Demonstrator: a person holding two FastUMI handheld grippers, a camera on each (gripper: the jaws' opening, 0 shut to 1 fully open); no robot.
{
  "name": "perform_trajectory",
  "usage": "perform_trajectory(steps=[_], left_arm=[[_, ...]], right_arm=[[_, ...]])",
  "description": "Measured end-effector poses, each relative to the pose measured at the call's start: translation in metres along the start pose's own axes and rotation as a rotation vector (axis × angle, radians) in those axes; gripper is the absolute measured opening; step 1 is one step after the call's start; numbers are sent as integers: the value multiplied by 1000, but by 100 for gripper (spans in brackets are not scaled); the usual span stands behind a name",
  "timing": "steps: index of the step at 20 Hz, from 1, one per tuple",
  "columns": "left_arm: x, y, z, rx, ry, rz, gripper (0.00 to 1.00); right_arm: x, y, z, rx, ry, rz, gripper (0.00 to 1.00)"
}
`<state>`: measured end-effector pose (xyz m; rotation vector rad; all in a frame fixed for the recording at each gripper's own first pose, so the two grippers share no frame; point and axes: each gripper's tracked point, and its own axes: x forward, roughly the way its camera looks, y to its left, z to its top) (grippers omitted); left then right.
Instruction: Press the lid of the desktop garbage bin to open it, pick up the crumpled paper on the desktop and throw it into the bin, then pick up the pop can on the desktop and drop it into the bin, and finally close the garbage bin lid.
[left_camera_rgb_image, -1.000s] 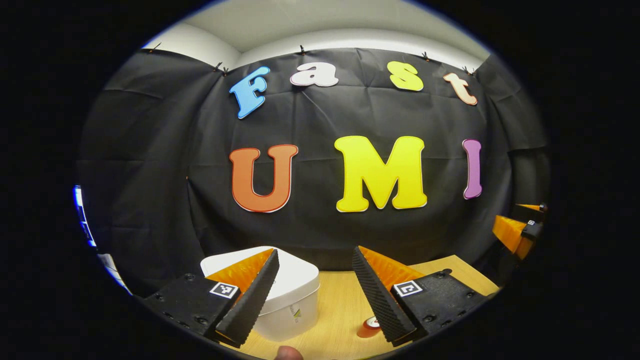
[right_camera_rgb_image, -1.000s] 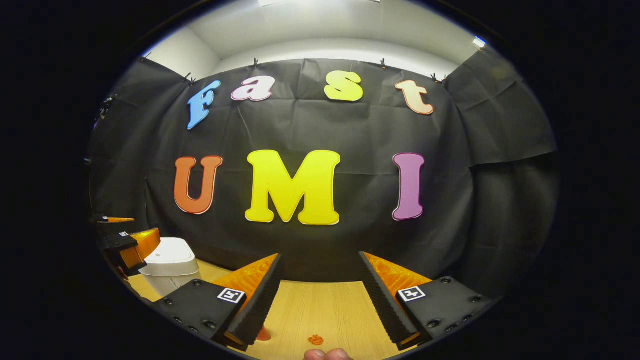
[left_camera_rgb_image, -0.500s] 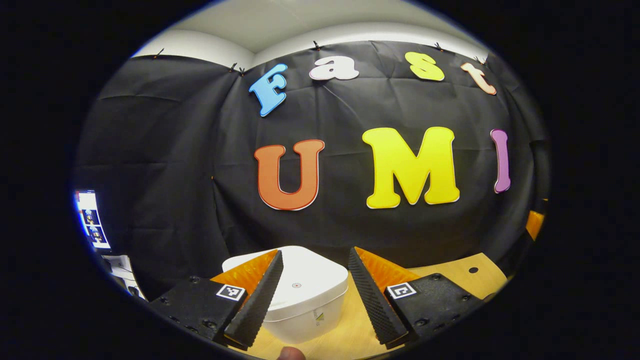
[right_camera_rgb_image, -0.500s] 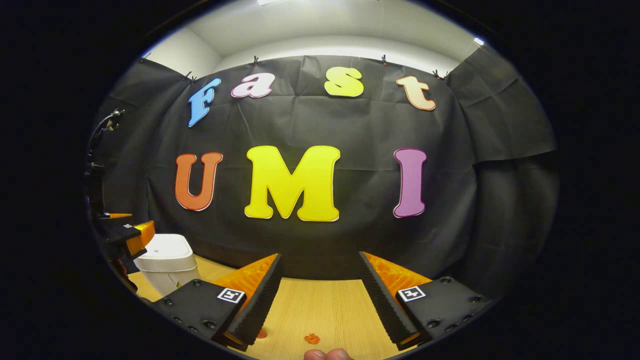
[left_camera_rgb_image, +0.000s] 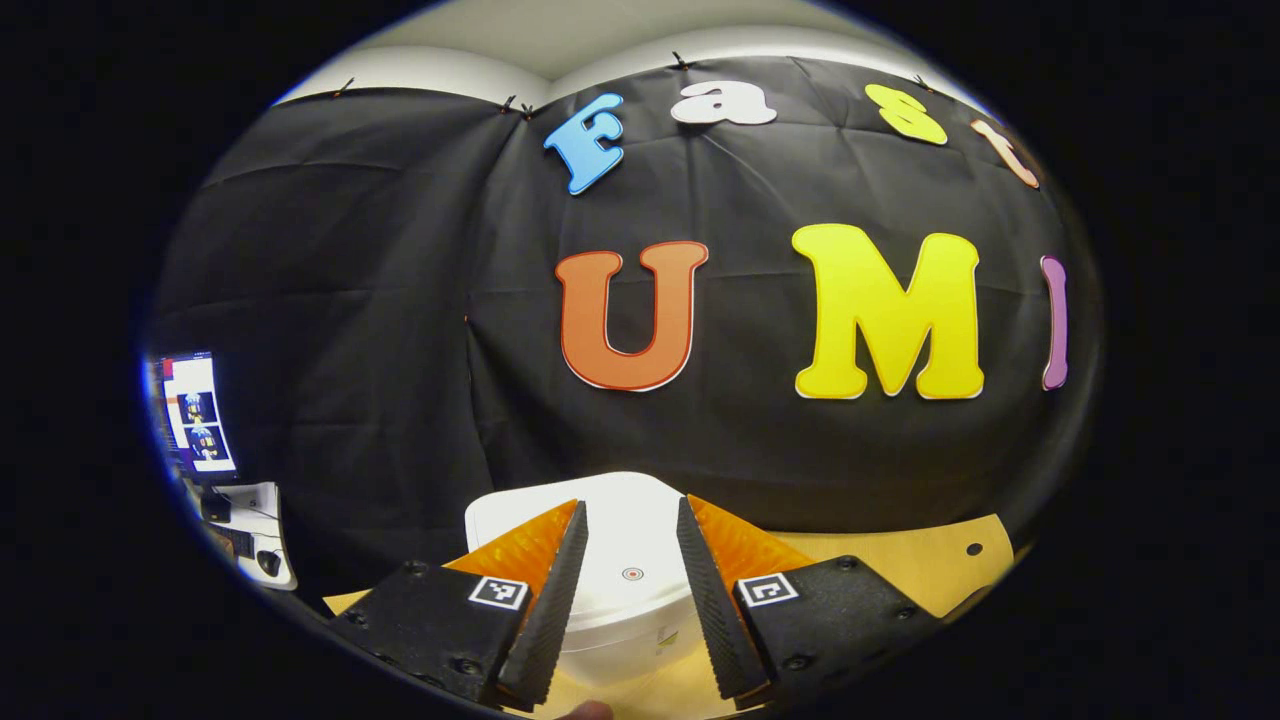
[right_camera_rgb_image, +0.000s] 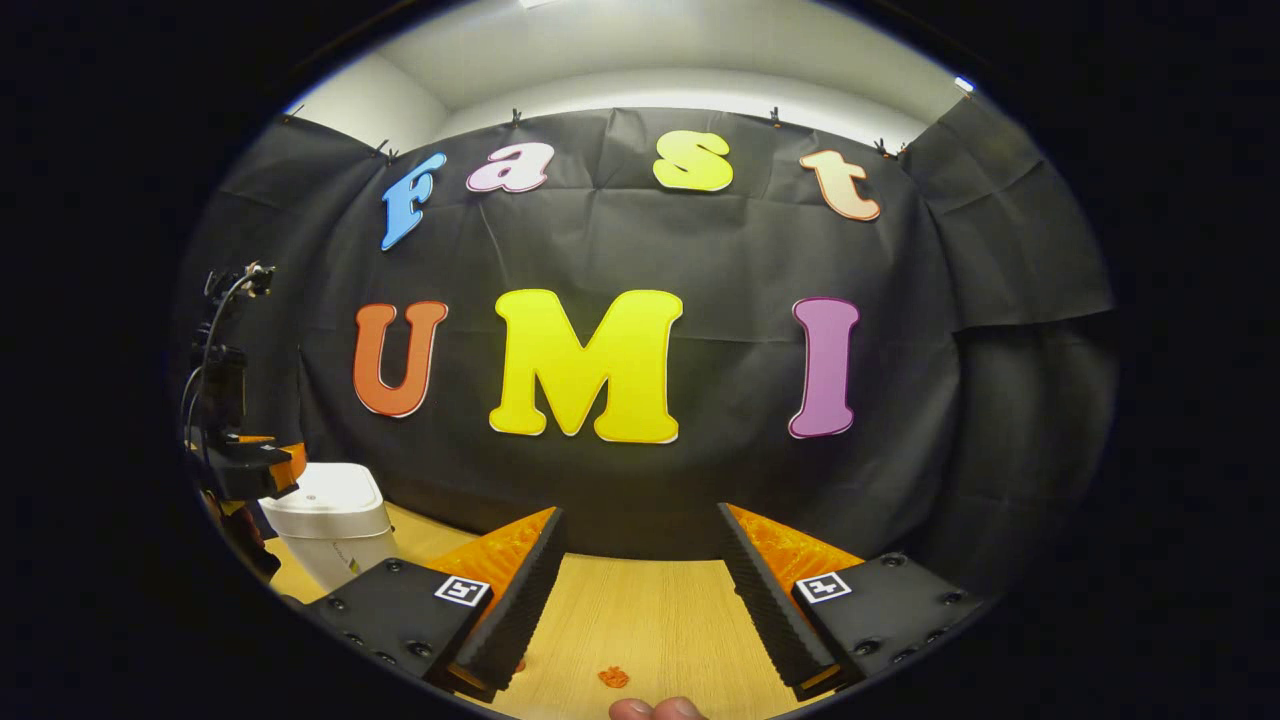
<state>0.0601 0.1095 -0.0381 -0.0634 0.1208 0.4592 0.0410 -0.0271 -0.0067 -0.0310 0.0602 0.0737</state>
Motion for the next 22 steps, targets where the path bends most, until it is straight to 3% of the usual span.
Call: perform_trajectory(steps=[13, 19, 22], left_arm=[[37, 14, -47, -57, 176, 108, 5], [38, 13, -59, -24, 218, 117, 3], [38, 14, -66, -70, 261, 144, 3]], right_arm=[[-4, 4, 10, -53, 5, -5, 95], [-6, 8, 1, -48, 21, 0, 94], [-7, 7, -6, -48, 38, -7, 94]])
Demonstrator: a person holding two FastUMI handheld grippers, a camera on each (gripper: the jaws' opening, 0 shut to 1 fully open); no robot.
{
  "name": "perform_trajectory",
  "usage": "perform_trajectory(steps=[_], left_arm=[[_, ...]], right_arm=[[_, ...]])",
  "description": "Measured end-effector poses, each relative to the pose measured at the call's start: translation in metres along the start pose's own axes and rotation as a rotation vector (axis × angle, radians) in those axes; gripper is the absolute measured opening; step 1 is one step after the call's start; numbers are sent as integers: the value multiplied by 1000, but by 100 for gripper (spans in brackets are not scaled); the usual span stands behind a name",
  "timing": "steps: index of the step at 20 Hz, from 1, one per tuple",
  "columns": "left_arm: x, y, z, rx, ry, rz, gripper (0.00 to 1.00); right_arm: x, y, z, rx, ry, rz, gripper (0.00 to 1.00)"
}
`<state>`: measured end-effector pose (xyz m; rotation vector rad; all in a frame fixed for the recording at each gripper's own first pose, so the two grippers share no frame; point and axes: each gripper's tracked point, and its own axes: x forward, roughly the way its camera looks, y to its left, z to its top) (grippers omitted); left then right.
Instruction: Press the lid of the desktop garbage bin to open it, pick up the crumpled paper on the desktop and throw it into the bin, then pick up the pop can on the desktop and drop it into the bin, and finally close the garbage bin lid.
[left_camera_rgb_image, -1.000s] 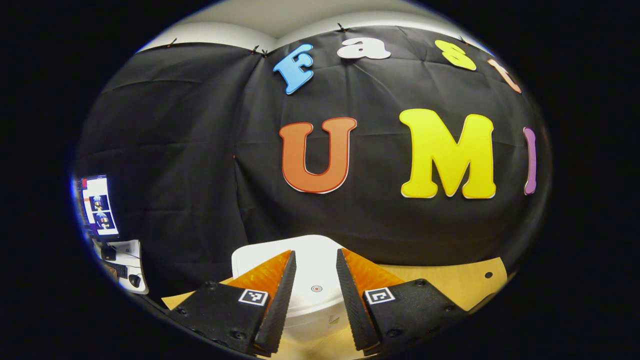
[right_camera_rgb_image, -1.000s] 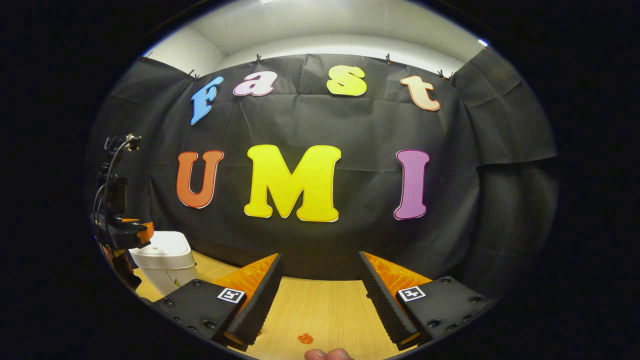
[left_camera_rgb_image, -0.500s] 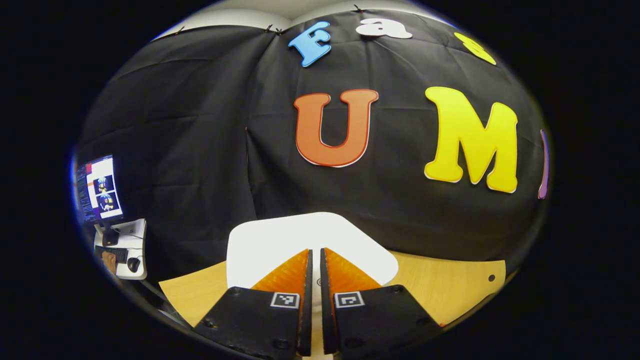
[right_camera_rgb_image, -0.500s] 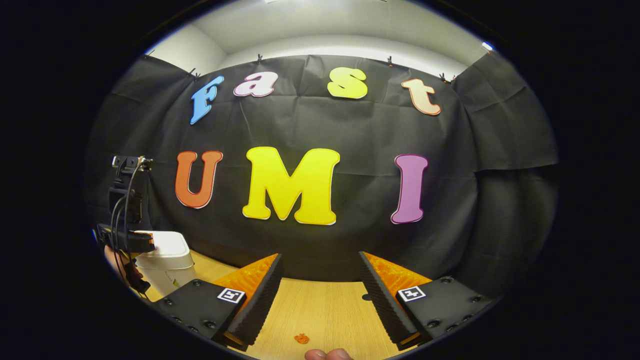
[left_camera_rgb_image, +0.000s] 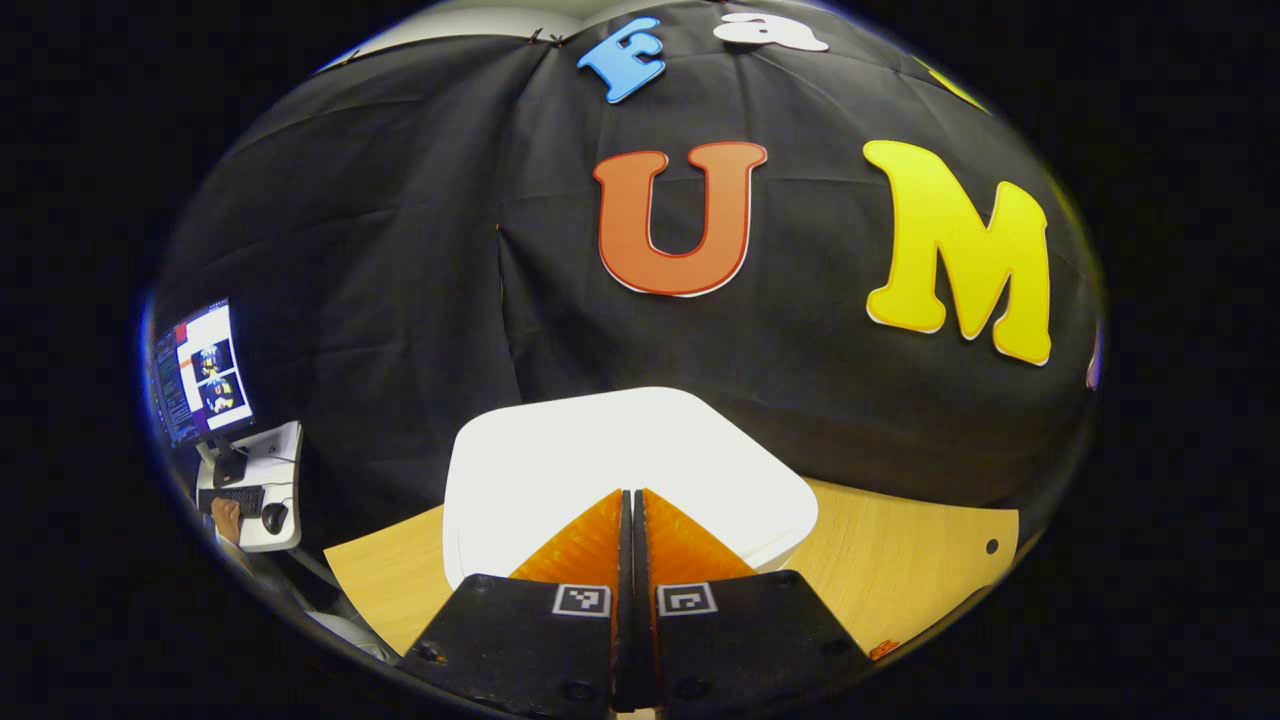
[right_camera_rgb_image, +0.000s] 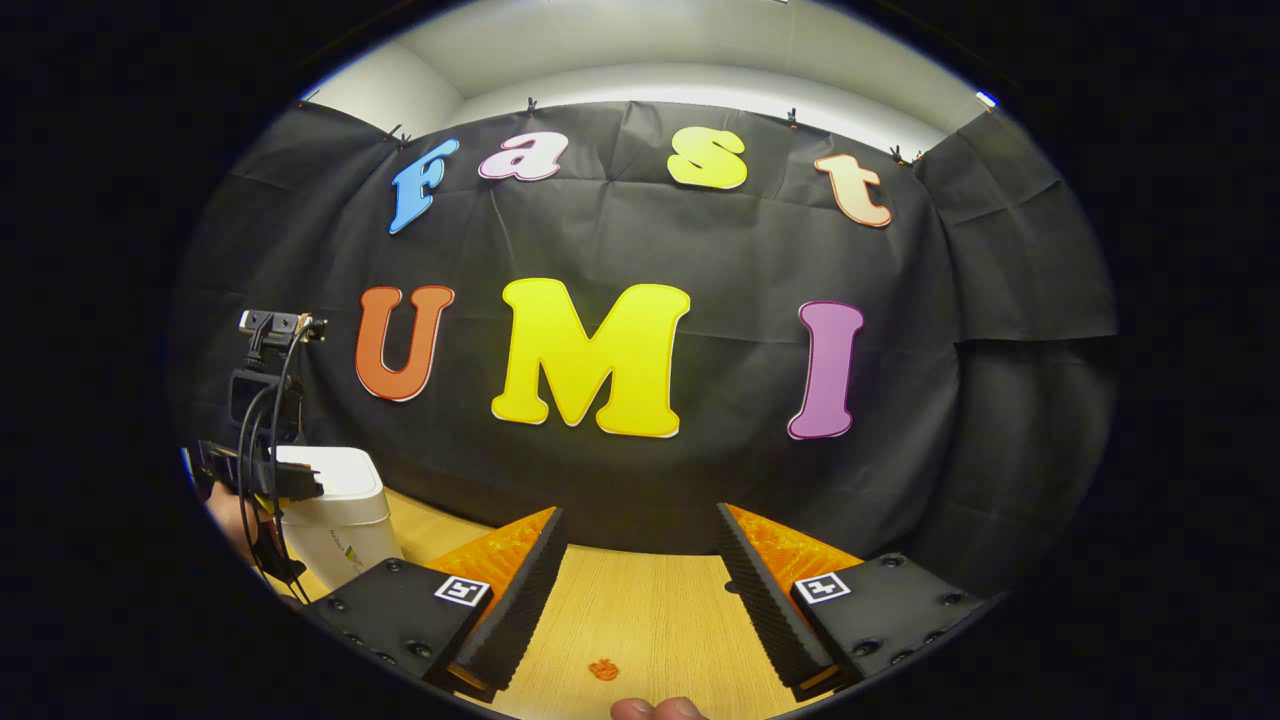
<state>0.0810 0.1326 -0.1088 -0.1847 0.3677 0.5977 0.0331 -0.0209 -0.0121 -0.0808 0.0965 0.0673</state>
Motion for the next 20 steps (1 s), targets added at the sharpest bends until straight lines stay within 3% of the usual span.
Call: perform_trajectory(steps=[2, 3, 7, 12, 14, 15, 16, 17, 20], left_arm=[[-2, -1, 0, -12, -12, -1, 8], [-2, -2, 3, -13, -26, -9, 3], [-9, -2, 22, -2, -93, -42, 2], [-39, -16, 65, 15, -243, -143, 6], [-48, -21, 73, 35, -277, -181, 14], [-52, -24, 77, 47, -288, -196, 28], [-56, -26, 79, 60, -297, -209, 27], [-59, -27, 80, 68, -305, -215, 49], [-69, -33, 77, 56, -297, -259, 60]], right_arm=[[-3, 1, -3, 10, 4, 2, 94], [-3, 0, -1, 8, 1, -1, 94], [-5, -2, 1, 14, -7, -10, 94], [-8, 2, 1, 19, -14, -7, 94], [-8, 3, 1, 23, -16, -7, 94], [-8, 2, 2, 26, -20, -8, 94], [-8, 3, 2, 29, -21, -10, 94], [-9, 2, 2, 33, -21, -10, 94], [-9, 2, 2, 40, -23, -11, 94]])
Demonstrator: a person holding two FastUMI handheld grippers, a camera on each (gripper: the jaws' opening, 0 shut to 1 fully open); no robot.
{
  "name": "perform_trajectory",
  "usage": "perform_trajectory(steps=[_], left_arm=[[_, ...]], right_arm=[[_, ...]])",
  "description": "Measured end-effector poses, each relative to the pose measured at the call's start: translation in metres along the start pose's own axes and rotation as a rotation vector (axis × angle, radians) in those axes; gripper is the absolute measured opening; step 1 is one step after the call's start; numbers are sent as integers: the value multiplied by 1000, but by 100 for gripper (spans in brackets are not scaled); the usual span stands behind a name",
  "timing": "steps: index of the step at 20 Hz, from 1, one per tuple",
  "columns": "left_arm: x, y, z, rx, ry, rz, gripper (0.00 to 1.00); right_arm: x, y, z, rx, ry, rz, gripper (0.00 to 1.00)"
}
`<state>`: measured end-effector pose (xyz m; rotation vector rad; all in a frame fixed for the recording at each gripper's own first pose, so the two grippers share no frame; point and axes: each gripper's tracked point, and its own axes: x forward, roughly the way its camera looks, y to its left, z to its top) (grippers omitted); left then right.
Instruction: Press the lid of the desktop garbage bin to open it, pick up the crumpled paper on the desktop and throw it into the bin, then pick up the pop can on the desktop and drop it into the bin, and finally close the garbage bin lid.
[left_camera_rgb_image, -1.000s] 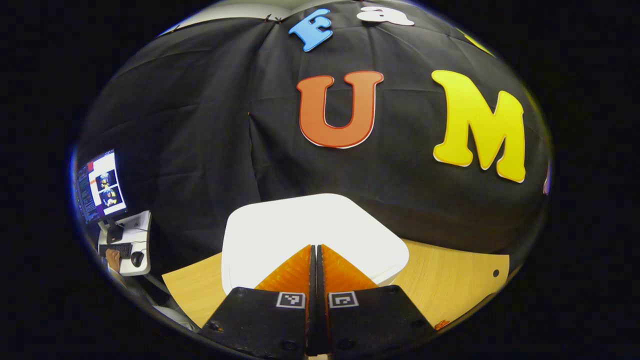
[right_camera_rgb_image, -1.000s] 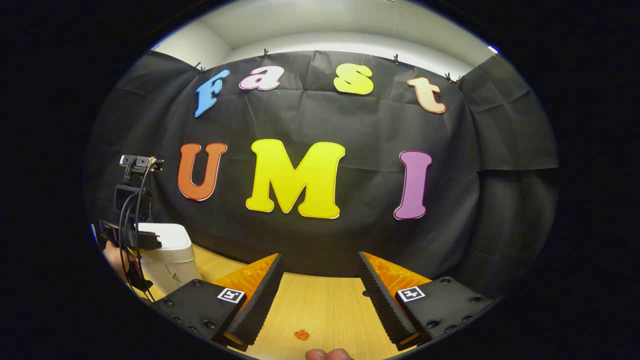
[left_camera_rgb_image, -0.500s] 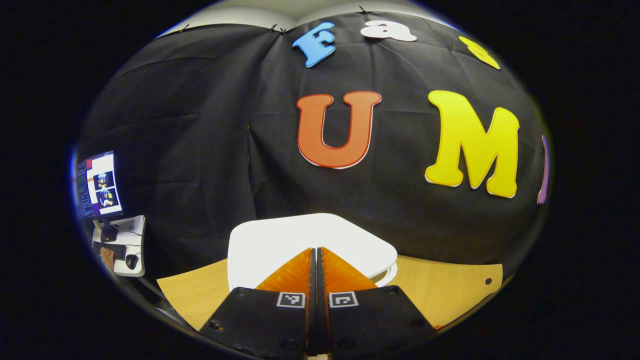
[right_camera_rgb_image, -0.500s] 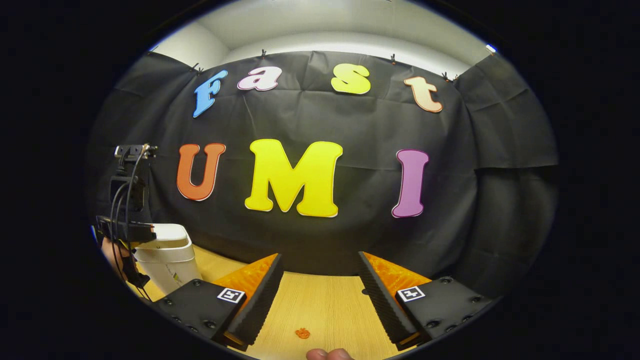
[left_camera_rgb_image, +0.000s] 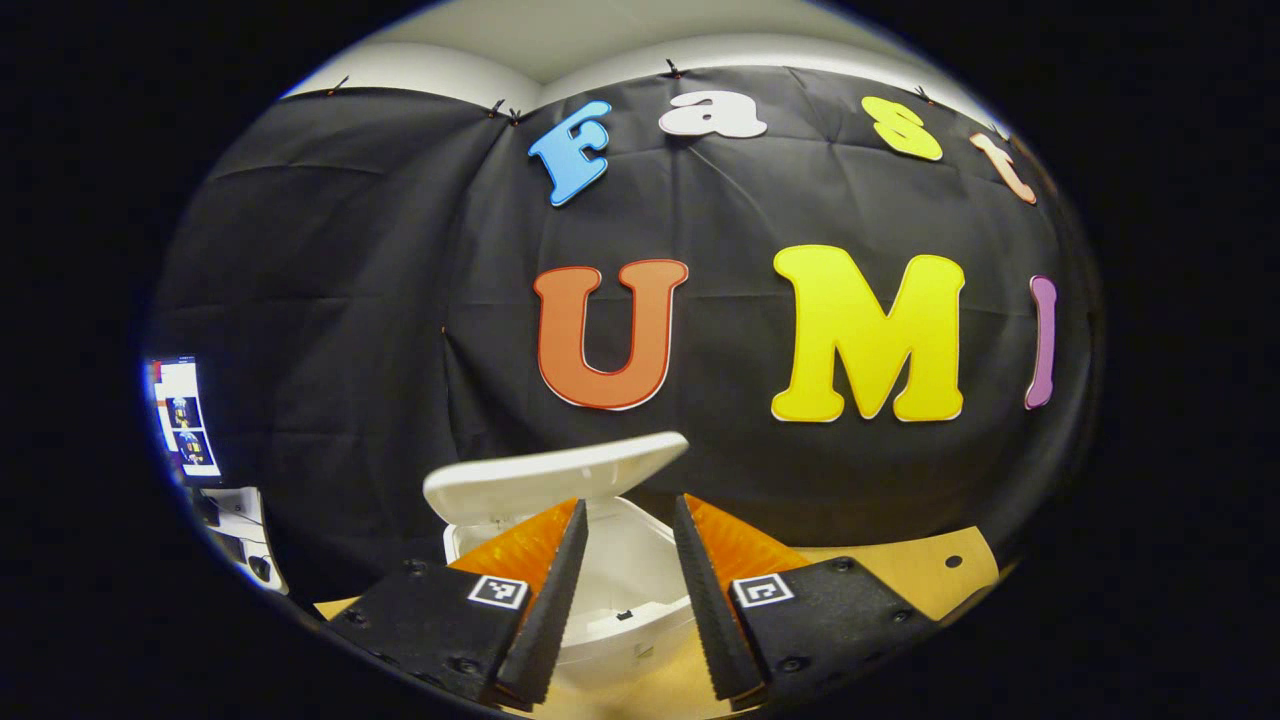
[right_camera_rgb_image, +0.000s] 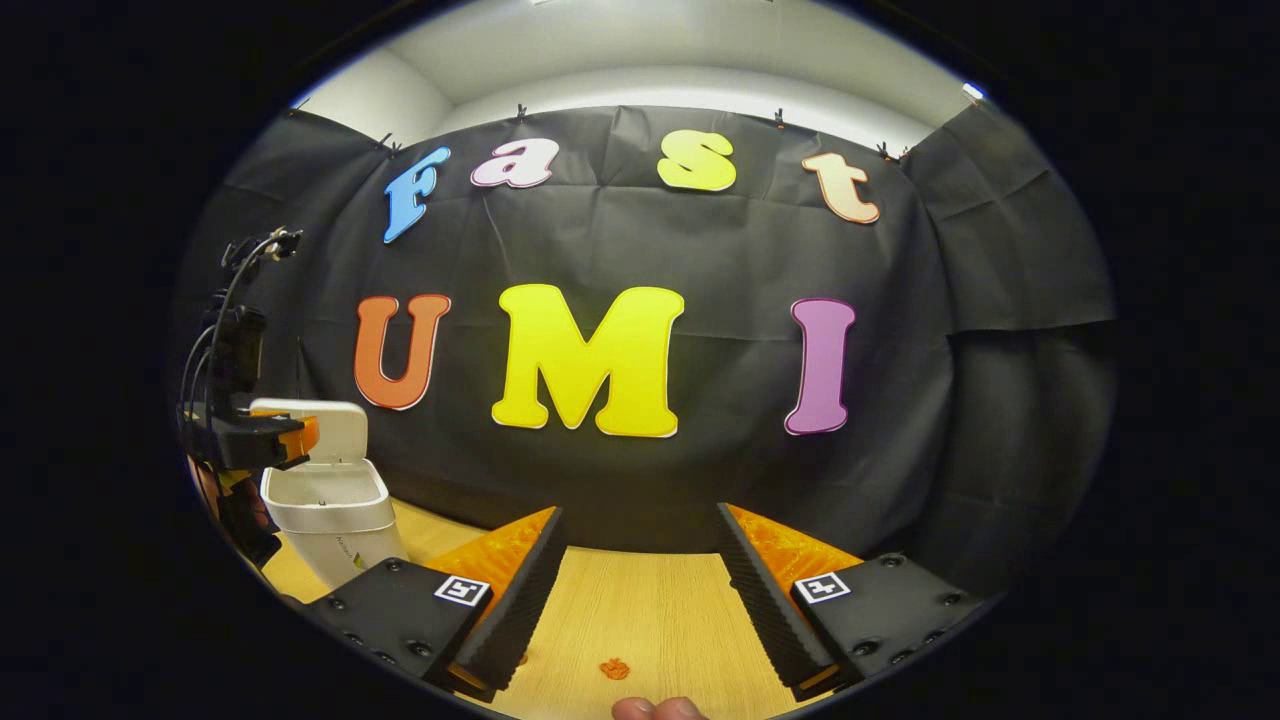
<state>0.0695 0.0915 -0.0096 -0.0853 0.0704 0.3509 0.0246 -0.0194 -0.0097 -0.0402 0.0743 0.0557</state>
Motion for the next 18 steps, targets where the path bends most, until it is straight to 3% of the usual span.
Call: perform_trajectory(steps=[1, 6, 13, 18], left_arm=[[-3, -3, 0, -11, -1, -15, 72], [-15, -14, 4, -1, -19, -71, 97], [-36, -37, 16, 6, -68, -181, 98], [-45, -43, 16, 20, -76, -206, 99]], right_arm=[[0, 0, -1, 1, 1, 3, 94], [2, -1, -8, 12, 12, 5, 94], [6, 6, 0, 3, 0, 31, 94], [7, 9, -1, -1, 5, 38, 94]])
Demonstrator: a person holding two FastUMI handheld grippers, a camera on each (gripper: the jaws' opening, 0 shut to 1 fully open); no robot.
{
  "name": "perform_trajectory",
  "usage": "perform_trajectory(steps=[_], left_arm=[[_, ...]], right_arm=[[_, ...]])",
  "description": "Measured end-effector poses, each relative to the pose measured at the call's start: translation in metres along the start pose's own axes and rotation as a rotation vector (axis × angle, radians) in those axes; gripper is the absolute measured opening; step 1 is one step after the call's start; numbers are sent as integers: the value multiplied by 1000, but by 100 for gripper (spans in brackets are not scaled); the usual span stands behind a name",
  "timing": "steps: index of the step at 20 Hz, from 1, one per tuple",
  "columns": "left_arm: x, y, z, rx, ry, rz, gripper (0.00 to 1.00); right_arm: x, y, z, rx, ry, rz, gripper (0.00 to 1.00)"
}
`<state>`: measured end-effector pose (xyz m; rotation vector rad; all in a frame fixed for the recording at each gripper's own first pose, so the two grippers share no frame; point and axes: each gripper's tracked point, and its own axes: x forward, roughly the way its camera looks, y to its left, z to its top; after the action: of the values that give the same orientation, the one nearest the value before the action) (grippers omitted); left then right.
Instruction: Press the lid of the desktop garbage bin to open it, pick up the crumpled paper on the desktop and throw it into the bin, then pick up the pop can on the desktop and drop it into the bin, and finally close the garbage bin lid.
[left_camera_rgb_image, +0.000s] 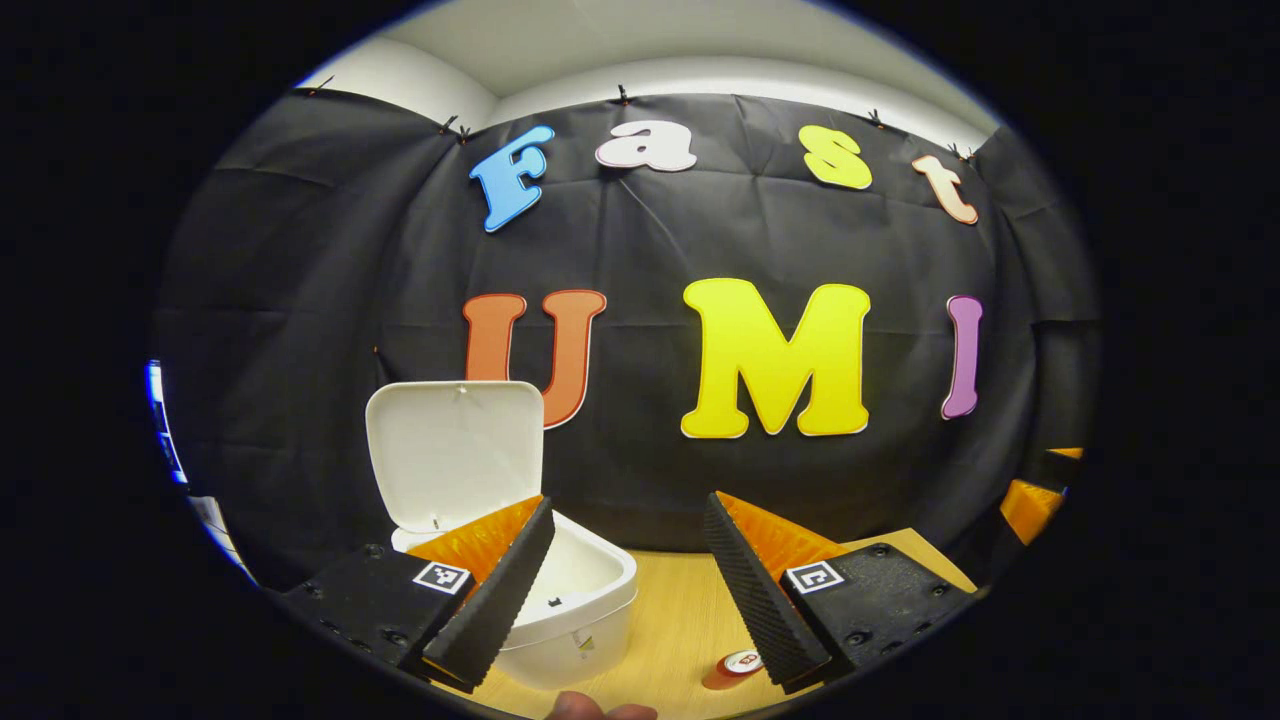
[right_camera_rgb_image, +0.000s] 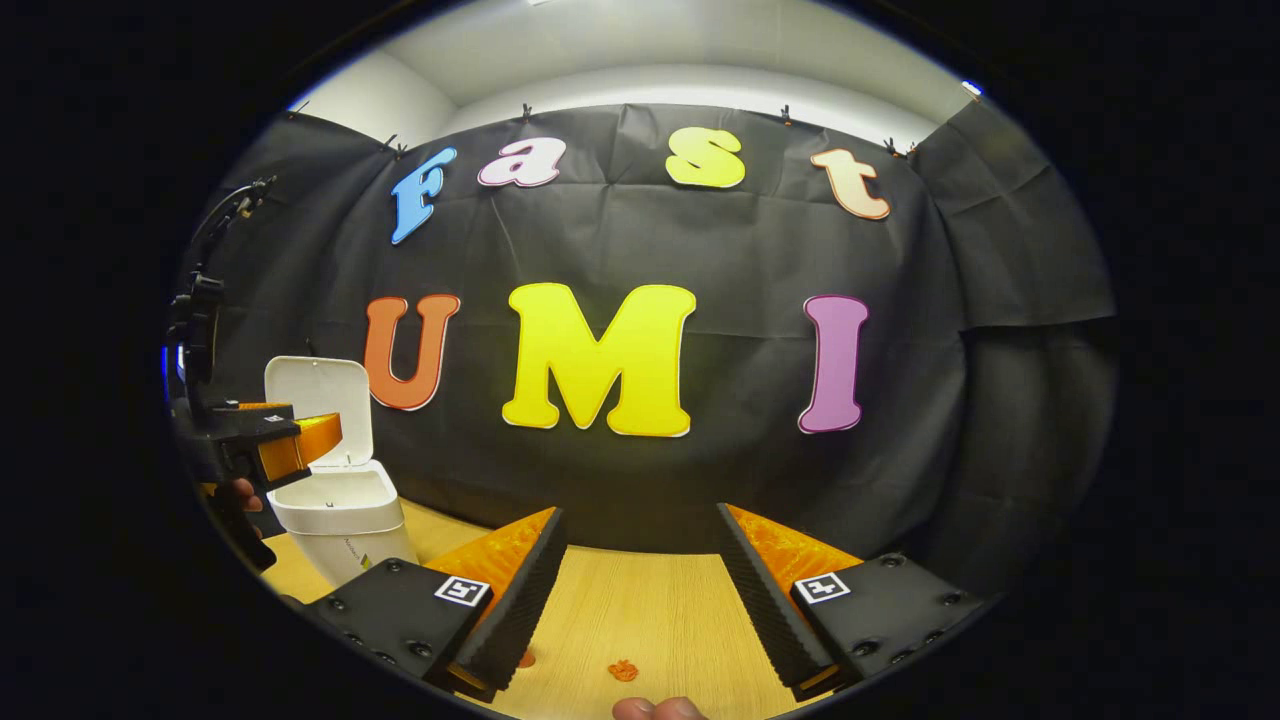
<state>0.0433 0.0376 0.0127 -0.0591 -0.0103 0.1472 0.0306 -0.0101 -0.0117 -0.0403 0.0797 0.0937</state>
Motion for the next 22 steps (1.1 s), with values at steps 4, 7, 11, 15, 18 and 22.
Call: perform_trajectory(steps=[4, 7, 11, 15, 18, 22], left_arm=[[-2, -3, -5, -5, 12, -16, 99], [-3, -2, -5, -9, 11, -18, 99], [-4, 2, -5, -4, 9, -11, 99], [-7, 7, -6, 0, 7, -8, 99], [-8, 11, -5, -1, 6, 0, 99], [-11, 14, -5, 3, 11, -1, 98]], right_arm=[[0, 4, 0, 0, 5, 5, 94], [1, 6, 1, -6, 1, 8, 94], [1, 9, -2, 0, 8, 12, 94], [3, 16, -2, 2, 12, 24, 94], [5, 22, -1, 0, 8, 40, 94], [8, 33, 1, 10, 3, 58, 94]])
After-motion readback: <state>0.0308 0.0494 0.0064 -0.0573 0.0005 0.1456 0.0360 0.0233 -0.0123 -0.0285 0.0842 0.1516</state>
